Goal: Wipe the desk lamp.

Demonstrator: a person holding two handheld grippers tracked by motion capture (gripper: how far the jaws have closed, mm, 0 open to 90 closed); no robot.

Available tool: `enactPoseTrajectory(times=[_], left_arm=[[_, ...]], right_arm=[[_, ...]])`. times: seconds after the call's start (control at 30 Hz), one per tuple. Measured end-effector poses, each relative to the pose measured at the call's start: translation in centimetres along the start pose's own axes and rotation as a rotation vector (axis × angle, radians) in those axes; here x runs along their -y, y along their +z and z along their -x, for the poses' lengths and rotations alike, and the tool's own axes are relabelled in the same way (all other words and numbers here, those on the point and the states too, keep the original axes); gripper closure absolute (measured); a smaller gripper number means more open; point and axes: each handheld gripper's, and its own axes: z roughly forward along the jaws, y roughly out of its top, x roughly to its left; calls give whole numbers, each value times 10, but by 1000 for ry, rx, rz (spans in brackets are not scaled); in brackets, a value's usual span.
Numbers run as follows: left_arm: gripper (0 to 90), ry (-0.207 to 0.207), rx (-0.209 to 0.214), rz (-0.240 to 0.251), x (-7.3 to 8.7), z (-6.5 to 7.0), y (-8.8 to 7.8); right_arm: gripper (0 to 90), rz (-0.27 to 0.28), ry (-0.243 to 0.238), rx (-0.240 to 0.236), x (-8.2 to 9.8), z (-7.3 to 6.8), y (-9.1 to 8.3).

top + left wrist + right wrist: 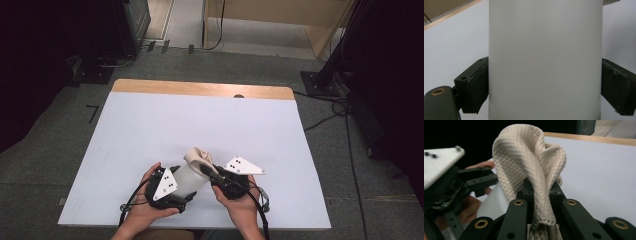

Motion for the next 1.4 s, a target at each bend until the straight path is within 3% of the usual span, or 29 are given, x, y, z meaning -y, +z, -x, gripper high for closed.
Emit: enactPoseTrajectory(times=[0.27, 0.37, 0.47, 0.63, 0.77, 0.9, 1.0, 1.1, 1.17, 1.4], left_arm=[[79, -1, 3, -1, 0, 0, 0], [79, 4, 2, -4, 0, 0, 0], [79, 6, 4, -4, 0, 0, -1], [79, 24, 11, -3, 0, 1, -1], [79, 25, 11, -3, 0, 1, -2], [79, 8, 17, 2, 1, -1, -2], [79, 5, 22, 4, 1, -1, -2], [79, 0, 22, 5, 1, -1, -2], [79, 4, 19, 2, 1, -1, -2], [79, 2, 11, 1, 1, 0, -2]], right_arm=[[809, -43, 13, 46, 2, 9, 3], [810, -40, 32, 28, 0, 7, 2], [809, -27, -11, 7, -5, -4, 1], [806, 19, 4, -31, -10, -9, 2], [801, 23, 4, -1, -8, -3, 11], [799, 8, 37, 29, -4, 4, 17], [799, -21, -8, 50, -5, 4, 16], [801, -52, -12, 55, -1, 8, 10], [805, -48, 18, 43, 4, 11, 6], [811, -12, -10, -29, 0, -3, -5]])
